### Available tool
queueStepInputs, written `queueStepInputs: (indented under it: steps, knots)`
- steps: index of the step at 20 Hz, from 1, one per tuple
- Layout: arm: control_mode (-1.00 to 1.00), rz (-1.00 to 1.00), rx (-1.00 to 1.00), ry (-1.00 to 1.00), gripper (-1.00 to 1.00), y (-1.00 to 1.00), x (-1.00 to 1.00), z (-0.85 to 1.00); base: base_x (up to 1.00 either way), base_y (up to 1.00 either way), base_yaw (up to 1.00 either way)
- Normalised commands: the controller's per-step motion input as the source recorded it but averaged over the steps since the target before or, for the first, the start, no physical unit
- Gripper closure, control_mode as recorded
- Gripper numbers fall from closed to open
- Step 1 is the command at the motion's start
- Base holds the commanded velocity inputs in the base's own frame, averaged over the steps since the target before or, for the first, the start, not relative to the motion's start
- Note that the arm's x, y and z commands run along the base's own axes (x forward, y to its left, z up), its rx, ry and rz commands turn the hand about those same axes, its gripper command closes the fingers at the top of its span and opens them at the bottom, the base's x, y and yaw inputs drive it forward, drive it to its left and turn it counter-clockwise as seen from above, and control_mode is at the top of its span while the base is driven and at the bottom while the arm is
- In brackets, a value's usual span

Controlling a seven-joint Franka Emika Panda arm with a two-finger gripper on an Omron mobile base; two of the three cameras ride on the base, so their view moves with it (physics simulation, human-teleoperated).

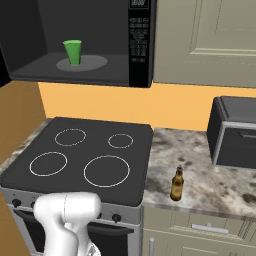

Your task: Place the microwavable item in the microwave. Then, close the microwave door and press the start button.

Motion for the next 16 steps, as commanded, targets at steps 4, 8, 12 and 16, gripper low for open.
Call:
queueStepInputs:
  steps: [4,8,12,16]
  knots:
    - [-1.00,0.00,-0.10,-0.45,-1.00,-0.16,-0.14,-0.44,0.00,0.00,0.00]
    - [-1.00,0.00,-0.08,-0.31,-1.00,-0.06,-0.21,-0.82,0.00,0.00,0.00]
    - [-1.00,0.00,-0.04,-0.25,-1.00,0.02,-0.63,-0.72,0.00,0.00,0.00]
    - [-1.00,0.05,0.00,-0.20,-1.00,0.34,-0.81,-0.44,0.00,0.00,0.00]
